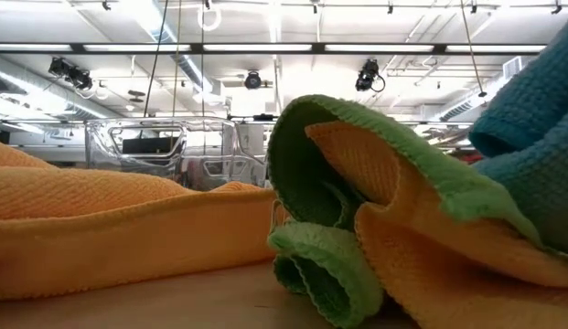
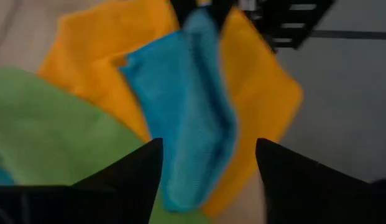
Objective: Fold microfiber towels
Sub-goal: Fold the left blue towel
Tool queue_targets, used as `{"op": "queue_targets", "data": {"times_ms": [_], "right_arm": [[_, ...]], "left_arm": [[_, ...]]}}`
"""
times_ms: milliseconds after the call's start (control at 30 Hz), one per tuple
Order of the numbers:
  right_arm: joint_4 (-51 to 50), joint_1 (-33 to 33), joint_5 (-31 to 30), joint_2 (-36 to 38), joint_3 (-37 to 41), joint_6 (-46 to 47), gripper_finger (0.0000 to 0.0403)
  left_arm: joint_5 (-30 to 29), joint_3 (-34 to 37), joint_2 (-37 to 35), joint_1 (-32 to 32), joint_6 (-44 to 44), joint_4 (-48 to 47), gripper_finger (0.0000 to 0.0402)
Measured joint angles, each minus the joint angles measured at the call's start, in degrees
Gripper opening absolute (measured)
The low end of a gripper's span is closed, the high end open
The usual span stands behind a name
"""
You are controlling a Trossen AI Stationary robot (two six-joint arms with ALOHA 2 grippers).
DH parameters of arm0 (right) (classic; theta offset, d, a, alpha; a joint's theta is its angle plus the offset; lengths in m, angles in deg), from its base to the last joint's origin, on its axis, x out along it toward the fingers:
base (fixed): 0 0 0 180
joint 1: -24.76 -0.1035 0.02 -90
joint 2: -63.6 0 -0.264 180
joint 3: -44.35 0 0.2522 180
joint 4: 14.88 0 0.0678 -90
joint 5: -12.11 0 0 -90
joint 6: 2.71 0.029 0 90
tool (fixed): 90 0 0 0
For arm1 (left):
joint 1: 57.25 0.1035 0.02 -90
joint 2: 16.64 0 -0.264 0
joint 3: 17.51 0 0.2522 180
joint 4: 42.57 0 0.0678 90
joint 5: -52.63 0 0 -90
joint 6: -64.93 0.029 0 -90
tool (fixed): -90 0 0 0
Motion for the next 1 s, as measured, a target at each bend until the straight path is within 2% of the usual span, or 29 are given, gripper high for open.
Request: {"op": "queue_targets", "data": {"times_ms": [300,467,867,1000], "right_arm": [[0.5,0.7,-0.2,0.0,0.0,1.0,0.0036],[0.6,0.7,-0.2,0.0,0.0,1.1,0.0036],[0.7,0.7,-0.2,0.1,0.0,1.6,0.0036],[0.9,0.7,-0.2,0.1,0.0,1.8,0.0036]], "left_arm": [[-0.3,0.1,3.4,0.2,0.0,8.2,0.0268],[-1.9,0.1,3.3,0.3,0.0,5.3,0.0263],[-0.4,0.2,5.9,0.8,3.0,5.2,0.0196],[-1.7,0.0,5.7,0.7,3.2,6.2,0.0176]]}}
